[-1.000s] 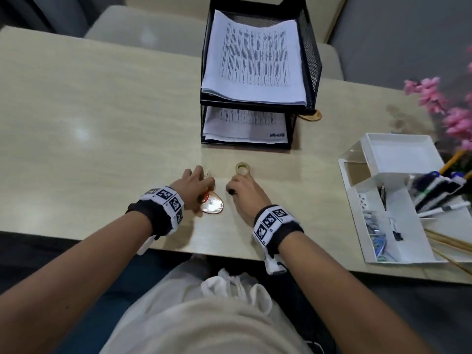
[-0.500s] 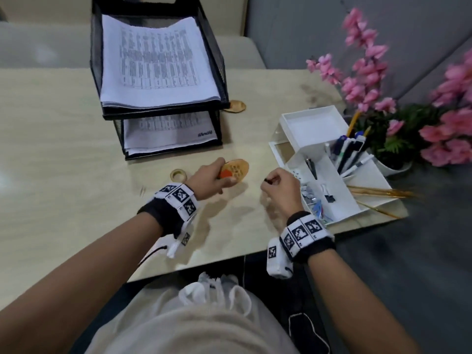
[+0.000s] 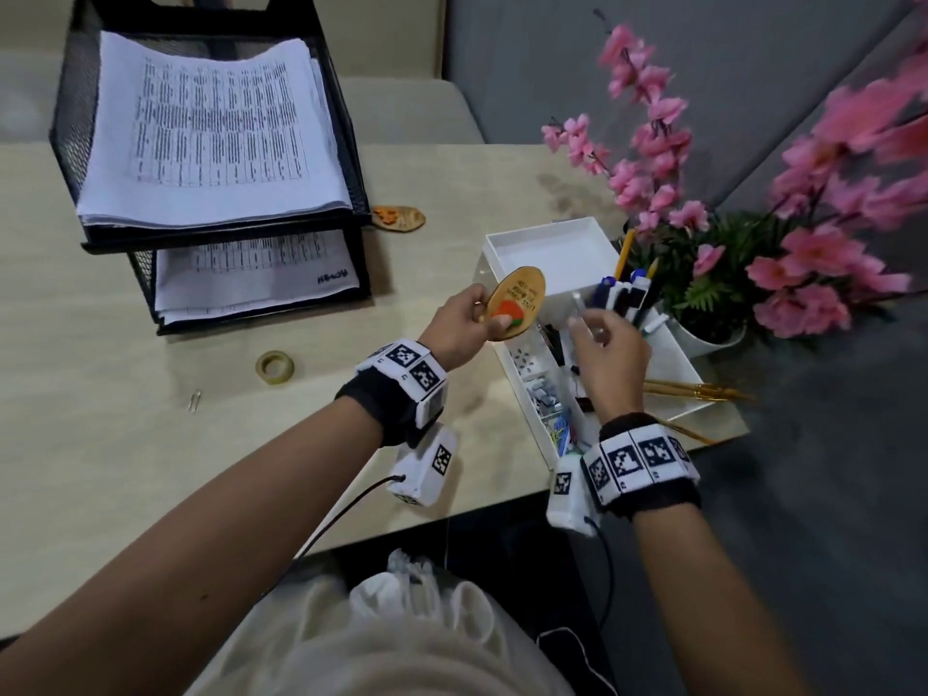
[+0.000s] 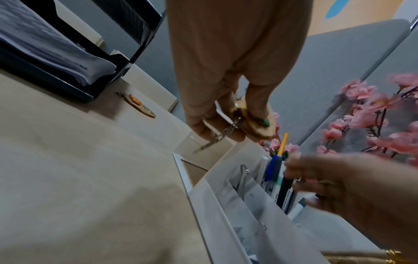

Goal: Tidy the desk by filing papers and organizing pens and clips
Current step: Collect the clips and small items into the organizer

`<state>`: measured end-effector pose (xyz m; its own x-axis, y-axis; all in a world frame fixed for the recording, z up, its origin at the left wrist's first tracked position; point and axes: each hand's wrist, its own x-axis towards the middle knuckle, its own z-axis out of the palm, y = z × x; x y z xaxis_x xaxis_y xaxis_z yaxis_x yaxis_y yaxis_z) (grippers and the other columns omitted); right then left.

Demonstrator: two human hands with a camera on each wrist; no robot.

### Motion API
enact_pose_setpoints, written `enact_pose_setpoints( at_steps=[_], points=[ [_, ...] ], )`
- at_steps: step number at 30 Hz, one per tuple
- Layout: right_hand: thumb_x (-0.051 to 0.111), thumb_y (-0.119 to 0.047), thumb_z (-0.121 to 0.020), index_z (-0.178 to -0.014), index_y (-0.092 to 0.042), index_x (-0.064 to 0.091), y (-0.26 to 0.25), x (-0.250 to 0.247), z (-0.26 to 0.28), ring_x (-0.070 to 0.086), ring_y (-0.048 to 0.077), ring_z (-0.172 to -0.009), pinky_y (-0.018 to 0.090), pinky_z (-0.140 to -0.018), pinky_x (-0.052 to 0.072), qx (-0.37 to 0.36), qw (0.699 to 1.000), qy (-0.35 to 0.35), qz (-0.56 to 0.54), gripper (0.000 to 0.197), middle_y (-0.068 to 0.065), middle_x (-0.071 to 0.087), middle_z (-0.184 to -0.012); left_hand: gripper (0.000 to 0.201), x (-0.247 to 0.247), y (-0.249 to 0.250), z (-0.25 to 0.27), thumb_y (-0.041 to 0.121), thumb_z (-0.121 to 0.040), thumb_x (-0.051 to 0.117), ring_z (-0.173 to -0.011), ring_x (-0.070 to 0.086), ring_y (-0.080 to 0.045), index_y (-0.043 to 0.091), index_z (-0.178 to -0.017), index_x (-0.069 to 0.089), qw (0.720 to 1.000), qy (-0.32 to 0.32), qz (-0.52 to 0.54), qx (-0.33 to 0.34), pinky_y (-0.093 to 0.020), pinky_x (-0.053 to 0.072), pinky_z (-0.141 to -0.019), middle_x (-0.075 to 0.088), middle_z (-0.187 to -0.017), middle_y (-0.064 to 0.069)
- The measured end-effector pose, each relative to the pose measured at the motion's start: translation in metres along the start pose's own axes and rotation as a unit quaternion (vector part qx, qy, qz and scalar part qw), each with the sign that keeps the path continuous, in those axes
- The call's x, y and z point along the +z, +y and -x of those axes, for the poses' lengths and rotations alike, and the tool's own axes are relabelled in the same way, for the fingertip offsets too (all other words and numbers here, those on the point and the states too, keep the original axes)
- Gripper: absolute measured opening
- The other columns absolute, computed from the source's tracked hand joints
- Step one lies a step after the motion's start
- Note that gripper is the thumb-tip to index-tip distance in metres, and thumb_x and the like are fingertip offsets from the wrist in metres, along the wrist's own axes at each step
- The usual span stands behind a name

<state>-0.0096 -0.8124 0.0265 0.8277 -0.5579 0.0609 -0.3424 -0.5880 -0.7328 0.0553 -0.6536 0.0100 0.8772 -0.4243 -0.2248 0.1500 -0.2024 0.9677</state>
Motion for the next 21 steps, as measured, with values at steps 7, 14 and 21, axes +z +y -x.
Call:
enact_pose_setpoints(
  at_steps=[7,14,21],
  points=[
    [0.055,0.002,-0.088,-0.094,-0.01,0.058,-0.055,0.013,-0.014,0.061,0.019,-0.092,0.033,-0.085,0.051,-0.021,0.96,-0.139,-0.244,0.013,0.013,0.066,-0.099,0.019,-0.01,0.007,0.007,0.027,-0.074,0.071,-0.074,0.056,-0.013,0.02,-0.076,0.053,1.0,-0.01,0.009,-0.004,-0.026,0.043,-0.074,0.06,-0.076,0.002],
    [0.042,-0.003,-0.094,-0.121,-0.006,0.051,-0.074,0.001,-0.078,0.049,0.013,-0.104,0.027,-0.093,0.045,-0.089,0.986,-0.015,-0.144,0.029,0.005,0.055,-0.113,0.045,-0.114,-0.033,0.033,0.03,-0.088,0.059,-0.127,0.04,-0.038,0.009,-0.126,0.049,0.846,0.086,-0.47,-0.236,-0.042,0.036,-0.103,0.043,-0.137,-0.02],
    [0.032,0.003,-0.093,-0.126,-0.011,0.048,-0.066,0.036,-0.086,0.052,0.028,-0.117,0.03,-0.081,0.046,-0.012,0.986,-0.162,0.018,0.039,0.013,0.052,-0.124,0.043,-0.133,-0.072,0.065,0.013,-0.09,0.052,-0.121,0.036,-0.044,0.009,-0.131,0.037,0.806,0.13,-0.492,-0.302,-0.047,0.036,-0.099,0.03,-0.136,-0.023]
  ],
)
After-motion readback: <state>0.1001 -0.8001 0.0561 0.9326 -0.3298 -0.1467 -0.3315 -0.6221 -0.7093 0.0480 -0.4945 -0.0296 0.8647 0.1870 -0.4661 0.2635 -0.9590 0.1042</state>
